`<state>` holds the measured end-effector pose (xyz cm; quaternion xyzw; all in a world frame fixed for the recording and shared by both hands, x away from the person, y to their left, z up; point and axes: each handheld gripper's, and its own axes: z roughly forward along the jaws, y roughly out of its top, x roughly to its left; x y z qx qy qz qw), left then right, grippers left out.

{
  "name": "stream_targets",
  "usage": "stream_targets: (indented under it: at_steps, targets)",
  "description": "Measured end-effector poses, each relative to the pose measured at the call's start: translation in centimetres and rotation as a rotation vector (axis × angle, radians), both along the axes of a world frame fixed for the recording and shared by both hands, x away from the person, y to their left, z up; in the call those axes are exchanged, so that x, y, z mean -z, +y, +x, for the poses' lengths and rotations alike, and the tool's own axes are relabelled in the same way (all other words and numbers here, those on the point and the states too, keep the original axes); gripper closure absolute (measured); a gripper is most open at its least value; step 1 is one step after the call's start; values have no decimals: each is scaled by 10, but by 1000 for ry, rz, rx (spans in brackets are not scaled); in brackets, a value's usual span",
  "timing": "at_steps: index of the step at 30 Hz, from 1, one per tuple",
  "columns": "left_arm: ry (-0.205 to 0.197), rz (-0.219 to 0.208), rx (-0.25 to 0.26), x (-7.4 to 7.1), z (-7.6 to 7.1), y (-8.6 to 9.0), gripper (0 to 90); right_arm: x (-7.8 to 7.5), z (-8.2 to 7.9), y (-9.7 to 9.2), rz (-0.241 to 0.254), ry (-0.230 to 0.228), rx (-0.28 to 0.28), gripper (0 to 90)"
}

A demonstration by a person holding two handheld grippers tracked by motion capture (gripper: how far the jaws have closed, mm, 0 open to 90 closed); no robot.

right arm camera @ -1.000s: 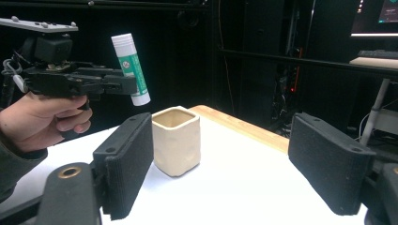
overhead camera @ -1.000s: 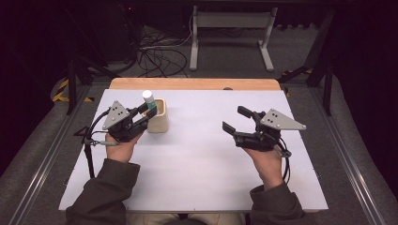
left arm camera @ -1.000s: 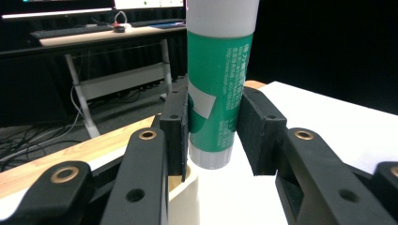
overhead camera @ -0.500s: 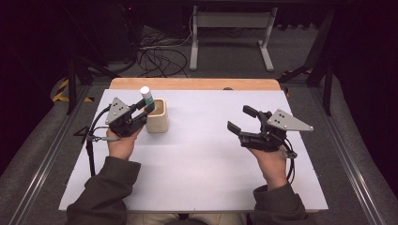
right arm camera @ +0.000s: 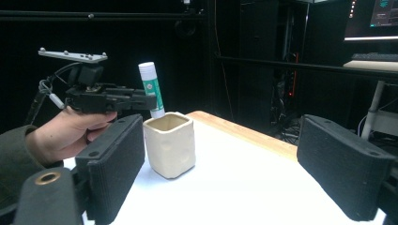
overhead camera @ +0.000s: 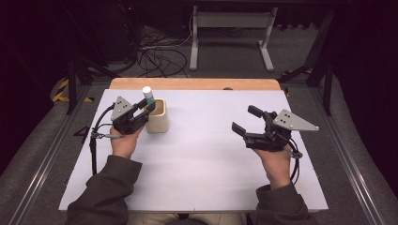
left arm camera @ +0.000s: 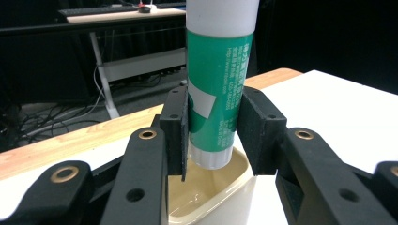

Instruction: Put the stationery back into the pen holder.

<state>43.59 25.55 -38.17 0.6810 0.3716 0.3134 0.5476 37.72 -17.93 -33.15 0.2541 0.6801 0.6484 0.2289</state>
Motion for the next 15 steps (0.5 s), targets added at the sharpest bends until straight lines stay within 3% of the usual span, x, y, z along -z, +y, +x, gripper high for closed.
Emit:
stream_targets:
  at_steps: [15]
  targets:
    - [60,22,-12,15,13,-5,653,-1,-3,-8,20,-3,18,156]
